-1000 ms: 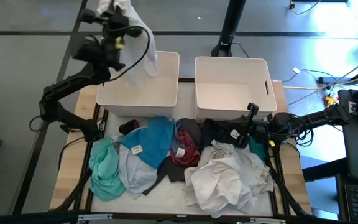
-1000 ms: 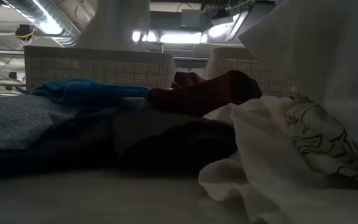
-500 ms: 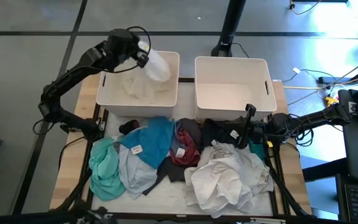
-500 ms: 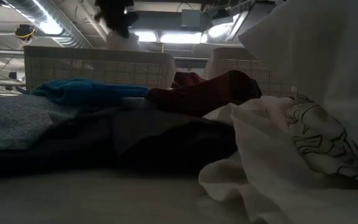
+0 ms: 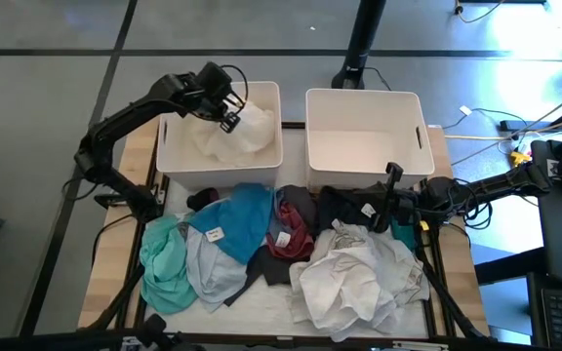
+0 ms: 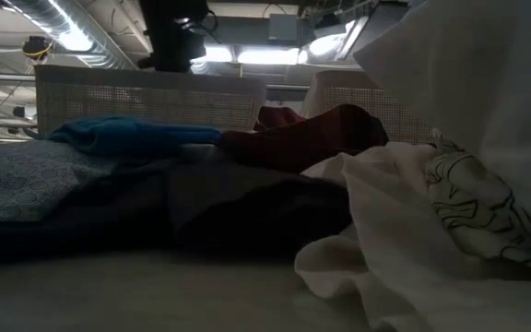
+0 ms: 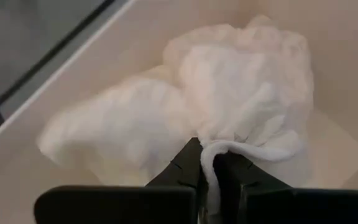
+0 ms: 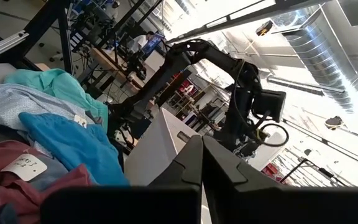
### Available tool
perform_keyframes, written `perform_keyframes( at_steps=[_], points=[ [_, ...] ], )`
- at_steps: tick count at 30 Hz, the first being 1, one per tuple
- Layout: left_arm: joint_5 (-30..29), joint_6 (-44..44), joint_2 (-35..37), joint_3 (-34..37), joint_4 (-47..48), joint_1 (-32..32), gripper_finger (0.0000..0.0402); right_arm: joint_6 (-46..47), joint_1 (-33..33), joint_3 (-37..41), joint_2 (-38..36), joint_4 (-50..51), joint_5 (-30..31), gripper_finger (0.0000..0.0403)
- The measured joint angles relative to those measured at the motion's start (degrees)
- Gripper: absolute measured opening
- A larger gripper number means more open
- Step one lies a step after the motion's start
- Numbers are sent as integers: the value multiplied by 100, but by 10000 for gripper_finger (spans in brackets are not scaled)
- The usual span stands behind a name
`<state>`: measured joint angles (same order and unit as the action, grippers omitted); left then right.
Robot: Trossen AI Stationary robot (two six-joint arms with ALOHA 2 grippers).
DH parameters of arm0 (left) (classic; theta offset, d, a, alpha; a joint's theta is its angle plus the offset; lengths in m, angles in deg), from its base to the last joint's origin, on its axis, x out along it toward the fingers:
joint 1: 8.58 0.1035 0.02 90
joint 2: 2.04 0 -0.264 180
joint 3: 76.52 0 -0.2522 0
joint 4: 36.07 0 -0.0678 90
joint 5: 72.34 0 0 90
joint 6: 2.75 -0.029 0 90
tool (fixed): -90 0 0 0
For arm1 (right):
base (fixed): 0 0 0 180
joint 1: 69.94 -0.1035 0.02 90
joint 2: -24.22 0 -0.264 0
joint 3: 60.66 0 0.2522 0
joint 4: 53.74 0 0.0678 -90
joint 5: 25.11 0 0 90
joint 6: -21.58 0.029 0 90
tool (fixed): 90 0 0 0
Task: Sort clothes
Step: Put the white blouse into the left white bin
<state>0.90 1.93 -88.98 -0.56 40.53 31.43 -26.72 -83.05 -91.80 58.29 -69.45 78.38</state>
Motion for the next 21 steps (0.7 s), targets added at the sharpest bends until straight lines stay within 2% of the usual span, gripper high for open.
perform_keyframes(
  at_steps=[5,12,21],
  points=[
    [294,350,-251,2,7,0,14,0,0,0,0,0,0,8],
    [326,458,-615,7,101,0,25,1,0,0,0,0,-2,8],
    [312,420,-702,7,104,0,125,0,0,0,0,0,-2,8]
  ],
)
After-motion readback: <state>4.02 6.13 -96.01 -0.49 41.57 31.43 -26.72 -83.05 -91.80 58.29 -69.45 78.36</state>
